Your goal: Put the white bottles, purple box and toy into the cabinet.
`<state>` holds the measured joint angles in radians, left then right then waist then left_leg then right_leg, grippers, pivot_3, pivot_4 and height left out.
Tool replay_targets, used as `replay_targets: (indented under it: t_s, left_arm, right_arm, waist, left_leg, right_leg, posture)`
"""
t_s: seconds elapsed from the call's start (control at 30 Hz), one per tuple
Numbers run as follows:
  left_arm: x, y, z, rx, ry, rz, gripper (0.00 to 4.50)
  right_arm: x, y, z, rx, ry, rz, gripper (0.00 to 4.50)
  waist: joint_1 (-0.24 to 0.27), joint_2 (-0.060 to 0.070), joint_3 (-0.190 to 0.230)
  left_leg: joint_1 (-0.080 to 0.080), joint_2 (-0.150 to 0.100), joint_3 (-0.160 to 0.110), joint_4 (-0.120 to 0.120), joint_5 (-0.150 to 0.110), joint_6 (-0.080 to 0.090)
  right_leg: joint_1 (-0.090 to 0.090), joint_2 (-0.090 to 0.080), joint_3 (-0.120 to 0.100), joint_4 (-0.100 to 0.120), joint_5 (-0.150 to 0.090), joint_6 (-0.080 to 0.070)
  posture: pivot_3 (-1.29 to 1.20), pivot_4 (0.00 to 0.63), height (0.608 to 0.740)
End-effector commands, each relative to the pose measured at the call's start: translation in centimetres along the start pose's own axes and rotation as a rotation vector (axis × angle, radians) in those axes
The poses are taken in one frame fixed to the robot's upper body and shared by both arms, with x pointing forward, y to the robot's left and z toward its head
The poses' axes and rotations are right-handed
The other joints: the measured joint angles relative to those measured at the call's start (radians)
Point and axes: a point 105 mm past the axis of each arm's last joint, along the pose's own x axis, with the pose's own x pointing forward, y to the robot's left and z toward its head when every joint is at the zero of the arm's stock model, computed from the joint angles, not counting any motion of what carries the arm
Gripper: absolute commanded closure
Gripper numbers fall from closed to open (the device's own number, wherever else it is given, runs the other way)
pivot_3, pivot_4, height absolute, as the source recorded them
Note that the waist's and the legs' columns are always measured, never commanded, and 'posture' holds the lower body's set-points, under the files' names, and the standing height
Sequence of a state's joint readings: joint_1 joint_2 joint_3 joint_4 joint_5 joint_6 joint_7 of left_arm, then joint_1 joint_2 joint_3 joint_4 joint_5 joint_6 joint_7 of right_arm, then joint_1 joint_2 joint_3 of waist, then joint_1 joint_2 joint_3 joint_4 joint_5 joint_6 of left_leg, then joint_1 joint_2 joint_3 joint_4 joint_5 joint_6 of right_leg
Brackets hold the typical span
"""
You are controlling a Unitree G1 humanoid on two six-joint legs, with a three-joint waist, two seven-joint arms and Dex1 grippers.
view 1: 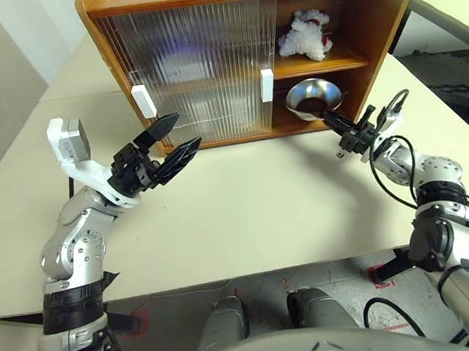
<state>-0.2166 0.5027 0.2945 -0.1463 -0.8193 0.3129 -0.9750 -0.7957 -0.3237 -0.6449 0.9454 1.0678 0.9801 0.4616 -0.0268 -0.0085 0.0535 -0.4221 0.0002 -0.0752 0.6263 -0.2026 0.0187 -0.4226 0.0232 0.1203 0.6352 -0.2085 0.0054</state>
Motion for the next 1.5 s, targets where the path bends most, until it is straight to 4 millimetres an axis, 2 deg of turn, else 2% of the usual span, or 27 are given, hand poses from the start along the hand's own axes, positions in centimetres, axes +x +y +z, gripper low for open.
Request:
replay_targets:
  t_s: [0.03,0.47,1.0,1.13,1.33,1.43,1.5]
  left_arm:
    - [0.0,-0.2,0.4,0.016,0.004,-0.006,0.0]
    - [0.0,-0.1,1.0,0.03,0.009,-0.005,0.0]
    - [0.4,-0.1,1.1,0.035,0.006,-0.015,0.0]
    - [0.4,0.0,1.2,0.035,0.005,-0.017,0.0]
    - [0.6,-0.1,1.0,0.031,0.0,-0.02,0.0]
    - [0.7,-0.1,0.9,0.028,-0.004,-0.021,0.0]
    - [0.7,-0.1,0.8,0.026,-0.006,-0.022,0.0]
  right_arm:
    - [1.6,-0.1,0.5,-0.015,-0.08,-0.003,4.47]
    - [4.2,-0.8,0.3,0.007,-0.215,-0.043,4.47]
    - [4.8,-2.4,0.4,0.031,-0.316,-0.135,4.47]
    - [4.8,-2.4,0.4,0.009,-0.311,-0.15,3.4]
    - [4.2,-1.5,1.4,-0.007,-0.299,-0.12,1.3]
    - [3.8,-0.8,2.0,-0.014,-0.273,-0.089,0.04]
    - [3.4,-0.3,2.1,-0.025,-0.233,-0.072,0.04]
  waist:
    - [0.0,0.0,0.0]
    - [0.006,0.0,0.0]
    - [0.006,0.0,0.0]
    - [0.006,0.0,0.0]
    - [0.005,0.0,0.0]
    - [0.004,0.0,0.0]
    - [0.004,0.0,0.0]
  left_leg:
    - [0.0,0.0,0.0,0.0,0.0,0.0]
    - [0.0,0.001,0.0,0.0,0.0,0.0]
    - [0.0,0.001,0.0,0.0,0.0,0.0]
    - [0.0,0.001,0.0,0.0,0.0,0.0]
    - [0.0,0.001,0.001,0.001,0.0,0.0]
    - [0.0,0.001,0.001,0.001,0.0,0.0]
    - [0.0,0.001,0.001,0.002,0.0,0.0]
  right_leg:
    - [0.0,0.0,0.0,0.0,0.001,-0.001]
    - [-0.001,0.0,-0.001,0.0,0.002,-0.006]
    - [-0.001,0.0,-0.001,0.001,0.003,-0.01]
    - [-0.001,0.0,-0.002,0.001,0.003,-0.011]
    - [-0.001,0.0,-0.002,0.001,0.003,-0.011]
    - [-0.001,0.0,-0.002,0.001,0.004,-0.011]
    - [0.0,0.0,-0.002,0.001,0.004,-0.011]
  posture:
    - [-0.02,0.067,0.74]
    - [0.01,0.072,0.74]
    - [0.01,0.068,0.74]
    - [0.01,0.066,0.74]
    - [0.0,0.064,0.74]
    - [-0.01,0.063,0.74]
    - [-0.01,0.064,0.74]
